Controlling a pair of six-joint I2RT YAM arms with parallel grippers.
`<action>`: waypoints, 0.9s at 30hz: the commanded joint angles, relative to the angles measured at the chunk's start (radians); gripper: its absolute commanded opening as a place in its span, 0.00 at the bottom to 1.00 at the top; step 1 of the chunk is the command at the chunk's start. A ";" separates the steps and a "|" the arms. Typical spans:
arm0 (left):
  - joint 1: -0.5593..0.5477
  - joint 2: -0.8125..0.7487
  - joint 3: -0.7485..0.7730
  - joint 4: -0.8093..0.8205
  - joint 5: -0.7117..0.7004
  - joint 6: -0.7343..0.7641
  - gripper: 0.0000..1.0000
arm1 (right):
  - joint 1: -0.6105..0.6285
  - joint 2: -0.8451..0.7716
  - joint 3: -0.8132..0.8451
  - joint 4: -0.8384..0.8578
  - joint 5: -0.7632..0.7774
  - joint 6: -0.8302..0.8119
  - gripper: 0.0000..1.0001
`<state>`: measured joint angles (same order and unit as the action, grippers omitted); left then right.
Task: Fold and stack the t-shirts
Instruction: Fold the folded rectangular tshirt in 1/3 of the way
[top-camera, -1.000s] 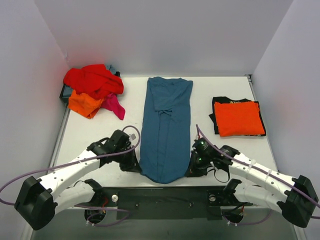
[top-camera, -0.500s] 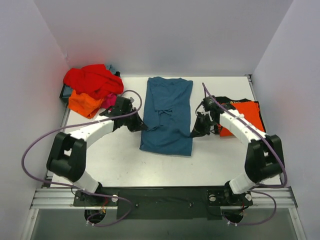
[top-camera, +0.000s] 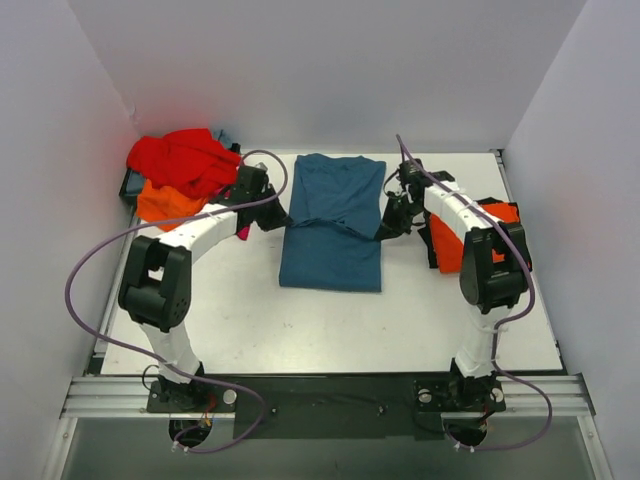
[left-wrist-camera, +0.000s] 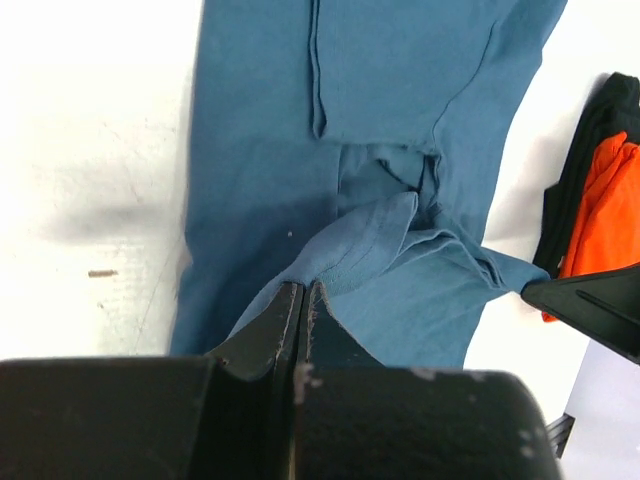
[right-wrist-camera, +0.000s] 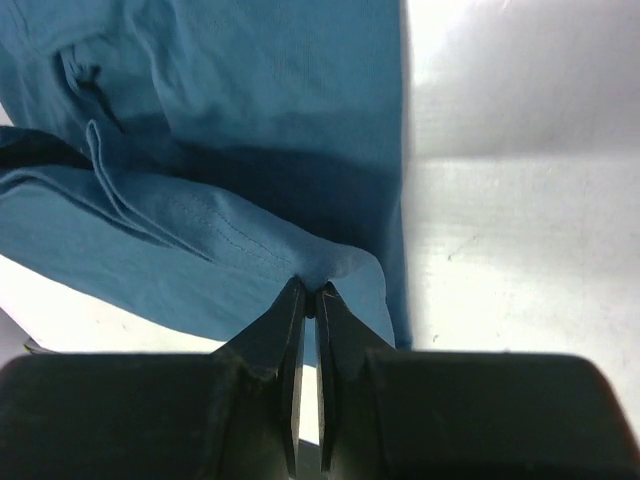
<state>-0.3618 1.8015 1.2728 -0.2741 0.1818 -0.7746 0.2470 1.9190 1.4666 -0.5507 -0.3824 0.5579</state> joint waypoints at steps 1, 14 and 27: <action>0.023 0.051 0.079 0.036 -0.022 0.040 0.00 | -0.023 0.055 0.104 -0.060 0.004 -0.006 0.00; 0.030 0.229 0.278 0.047 0.004 0.057 0.00 | -0.071 0.209 0.320 -0.107 -0.019 -0.001 0.00; 0.043 0.228 0.220 0.105 -0.007 0.081 0.76 | -0.072 0.135 0.206 -0.060 0.115 -0.006 0.60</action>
<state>-0.3252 2.1185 1.5436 -0.2203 0.1864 -0.7254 0.1699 2.2063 1.8145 -0.5999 -0.3458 0.5606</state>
